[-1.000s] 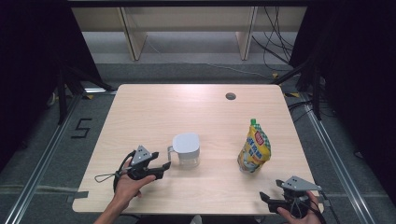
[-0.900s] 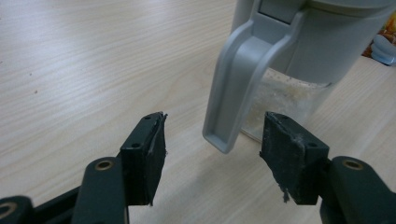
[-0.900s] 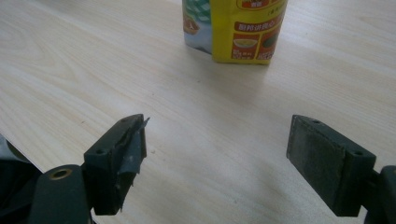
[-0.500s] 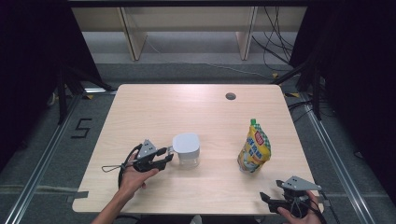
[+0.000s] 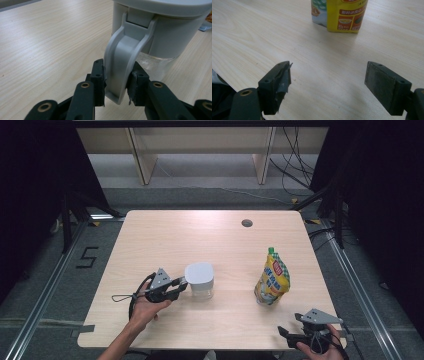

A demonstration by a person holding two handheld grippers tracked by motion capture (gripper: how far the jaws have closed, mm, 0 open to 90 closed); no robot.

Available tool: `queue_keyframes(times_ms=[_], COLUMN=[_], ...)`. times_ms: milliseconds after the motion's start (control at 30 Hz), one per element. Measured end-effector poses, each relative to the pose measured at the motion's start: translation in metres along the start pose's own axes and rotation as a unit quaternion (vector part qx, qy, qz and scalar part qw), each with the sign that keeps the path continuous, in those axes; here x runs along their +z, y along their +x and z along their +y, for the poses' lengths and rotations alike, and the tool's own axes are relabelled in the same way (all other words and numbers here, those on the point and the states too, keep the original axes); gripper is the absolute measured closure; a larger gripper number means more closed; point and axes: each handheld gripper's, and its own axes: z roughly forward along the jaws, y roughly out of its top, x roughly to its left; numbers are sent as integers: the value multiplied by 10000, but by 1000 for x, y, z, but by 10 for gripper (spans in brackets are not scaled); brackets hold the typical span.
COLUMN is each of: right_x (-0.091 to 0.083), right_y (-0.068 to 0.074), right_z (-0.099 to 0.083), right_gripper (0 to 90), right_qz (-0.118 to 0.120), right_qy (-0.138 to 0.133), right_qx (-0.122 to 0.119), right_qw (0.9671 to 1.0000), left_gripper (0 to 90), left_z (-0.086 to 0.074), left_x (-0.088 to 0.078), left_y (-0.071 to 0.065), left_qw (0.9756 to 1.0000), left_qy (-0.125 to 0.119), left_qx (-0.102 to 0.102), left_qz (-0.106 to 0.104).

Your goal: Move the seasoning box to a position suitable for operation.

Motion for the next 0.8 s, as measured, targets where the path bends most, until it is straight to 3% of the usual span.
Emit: queue_keyframes(times_ms=[33, 100, 133, 167, 200, 267, 300, 333, 433, 800], right_x=[-1, 0, 1, 0, 0, 0, -1, 0, 0, 0], right_y=[3, 2, -1, 0, 1, 0, 3, 1, 0, 0], right_z=[0, 0, 0, 0, 0, 0, 0, 0, 0, 0], right_gripper=[221, 222, 222, 222, 222, 223, 225, 225, 225, 227], right_qz=[40, 18, 2, -14, -11, 5, 55, 43, 18, 23], right_qy=[60, -7, -58, -27, -15, 3, 91, 33, 3, 8], right_qx=[150, 72, -113, 13, 57, 2, 189, 46, -10, -12], right_qw=[9999, 10000, 9999, 10000, 10000, 10000, 9998, 10000, 10000, 10000], left_gripper=[691, 694, 694, 694, 695, 695, 696, 696, 695, 692], left_z=[0, 0, 0, -1, -1, -1, -1, -1, -1, -5], left_x=[0, 0, -1, -1, -1, -1, -1, -1, -2, -9], left_y=[0, -3, -2, -5, -5, -7, -7, -11, -13, -21], left_qw=[10000, 10000, 10000, 10000, 10000, 10000, 9999, 9999, 9998, 9992], left_qy=[-21, -15, 21, -6, -17, -35, -19, -27, -18, -11], left_qx=[-33, -31, 75, -2, 76, 44, 105, 97, 140, 225], left_qz=[22, 24, -4, -7, -8, -15, -44, -100, -135, -327])
